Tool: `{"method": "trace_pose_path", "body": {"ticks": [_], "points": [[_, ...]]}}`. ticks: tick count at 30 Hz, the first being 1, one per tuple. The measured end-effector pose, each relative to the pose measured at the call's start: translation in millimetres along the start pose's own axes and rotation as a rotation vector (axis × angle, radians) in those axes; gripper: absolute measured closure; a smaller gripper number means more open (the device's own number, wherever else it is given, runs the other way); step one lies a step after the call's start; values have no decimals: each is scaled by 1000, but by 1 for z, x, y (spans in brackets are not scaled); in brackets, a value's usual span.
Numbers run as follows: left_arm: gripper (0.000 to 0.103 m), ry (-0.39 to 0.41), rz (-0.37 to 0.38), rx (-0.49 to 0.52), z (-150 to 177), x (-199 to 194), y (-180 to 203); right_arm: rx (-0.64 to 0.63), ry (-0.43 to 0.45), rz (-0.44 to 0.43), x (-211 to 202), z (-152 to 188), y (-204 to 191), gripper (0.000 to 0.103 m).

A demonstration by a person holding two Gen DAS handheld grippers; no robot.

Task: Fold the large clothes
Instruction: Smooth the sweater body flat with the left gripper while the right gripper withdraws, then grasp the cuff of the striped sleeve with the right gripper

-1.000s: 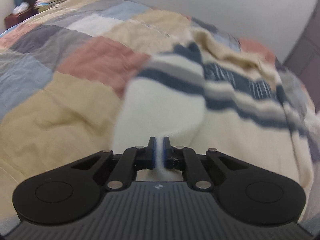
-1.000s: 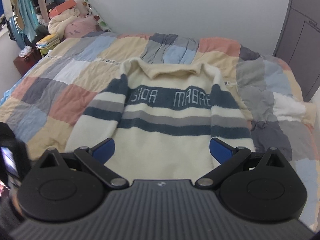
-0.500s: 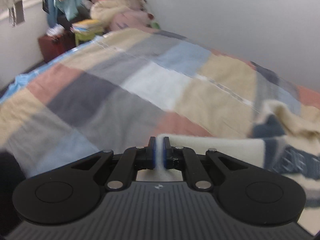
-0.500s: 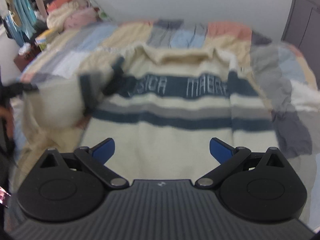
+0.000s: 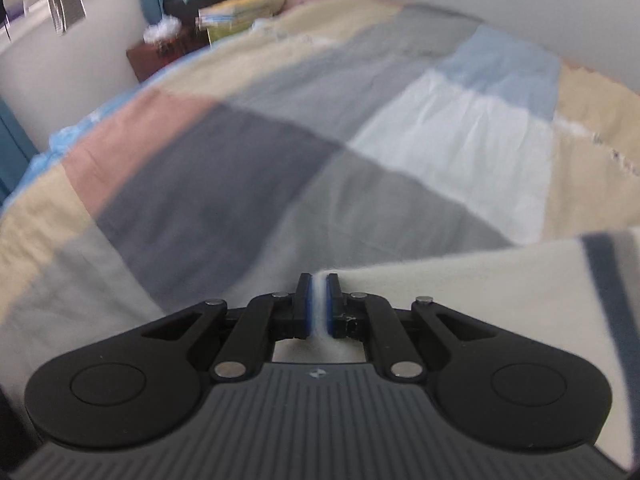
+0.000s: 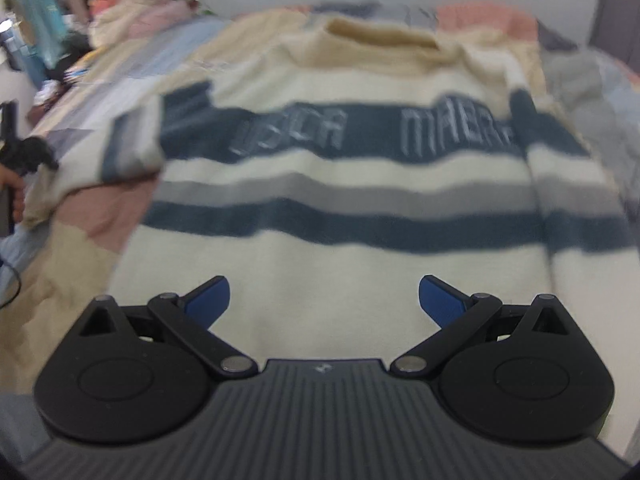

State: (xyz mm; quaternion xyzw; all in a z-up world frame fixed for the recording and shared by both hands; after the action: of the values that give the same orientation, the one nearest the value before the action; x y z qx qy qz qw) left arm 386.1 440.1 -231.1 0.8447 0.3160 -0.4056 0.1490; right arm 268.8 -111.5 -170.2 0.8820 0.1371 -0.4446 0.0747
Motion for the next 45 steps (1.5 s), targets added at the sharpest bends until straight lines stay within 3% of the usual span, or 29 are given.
{"method": "trace_pose_path", "body": {"ticks": [6,8,10,12,21,31,38,45], "points": [[94,30,-18,45,5,2,10,30,25,33,20,8,22,0],[86,20,-21,66,7,-9,13,29,52,32,18,8,26,0],[55,15,-8,73,11,-23,15,8,88,39,14,7,29,0],[49,32,24,75,14,-48,19,-18,132,73,8,6,33,0],[49,109,205,112,45,-183,69,-11,201,112,-26,31,61,0],[49,96,466,198,146,-301,167,74,265,105,-73,56,91,0],[49,88,574,252,206,-330,222,210,304,180,-92,72,130,0],[49,85,639,293,255,-328,253,357,301,177,-91,80,162,0]]}}
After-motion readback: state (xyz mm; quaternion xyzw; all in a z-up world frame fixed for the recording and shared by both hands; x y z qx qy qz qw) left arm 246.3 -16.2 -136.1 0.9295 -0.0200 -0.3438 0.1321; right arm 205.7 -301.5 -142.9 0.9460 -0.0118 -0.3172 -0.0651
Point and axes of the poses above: each gripper's, at about its wrist camera, not at the fingertips, and x roughly the way its jaws point, y to its right, z to its underside, the point moved 5 cm from there along x, roughly the way its jaws point, and after that the axes turned 10 degrees about -x, right-handed, at the moved point
